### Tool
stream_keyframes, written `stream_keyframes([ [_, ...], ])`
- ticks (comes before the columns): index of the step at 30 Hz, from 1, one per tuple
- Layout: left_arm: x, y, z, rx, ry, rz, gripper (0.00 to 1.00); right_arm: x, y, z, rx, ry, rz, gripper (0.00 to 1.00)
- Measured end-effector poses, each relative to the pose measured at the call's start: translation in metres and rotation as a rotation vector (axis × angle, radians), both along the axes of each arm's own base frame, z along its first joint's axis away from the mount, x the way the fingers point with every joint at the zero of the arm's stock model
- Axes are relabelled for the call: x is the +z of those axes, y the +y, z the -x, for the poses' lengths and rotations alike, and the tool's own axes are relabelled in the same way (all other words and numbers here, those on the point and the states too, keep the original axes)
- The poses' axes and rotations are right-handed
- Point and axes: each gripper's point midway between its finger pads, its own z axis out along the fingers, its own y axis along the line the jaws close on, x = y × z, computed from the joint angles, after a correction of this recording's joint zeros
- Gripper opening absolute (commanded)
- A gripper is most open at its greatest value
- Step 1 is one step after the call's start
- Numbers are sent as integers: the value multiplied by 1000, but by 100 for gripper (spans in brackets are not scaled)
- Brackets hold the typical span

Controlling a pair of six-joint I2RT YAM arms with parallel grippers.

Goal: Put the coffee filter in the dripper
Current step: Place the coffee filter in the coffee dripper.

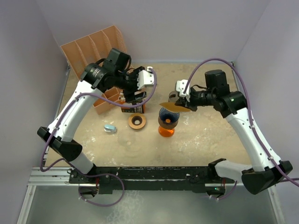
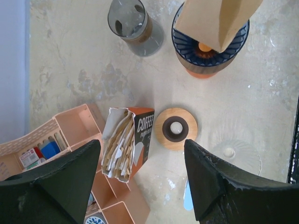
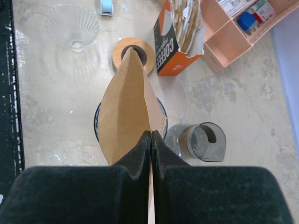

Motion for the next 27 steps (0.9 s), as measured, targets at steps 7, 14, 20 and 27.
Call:
stream_keyframes([
  [7, -21, 5, -1, -16, 9, -57, 70, -19, 5, 9, 27, 52, 15, 0],
  [14, -38, 9, 4, -59, 13, -98, 70, -35, 5, 2, -2, 99, 36, 0],
  [20, -39, 16, 14, -102, -4, -114, 70, -41, 8, -7, -26, 125, 34, 0],
  [27, -28, 14, 34, -153, -3, -56, 68, -43, 10, -17, -54, 127, 28, 6],
])
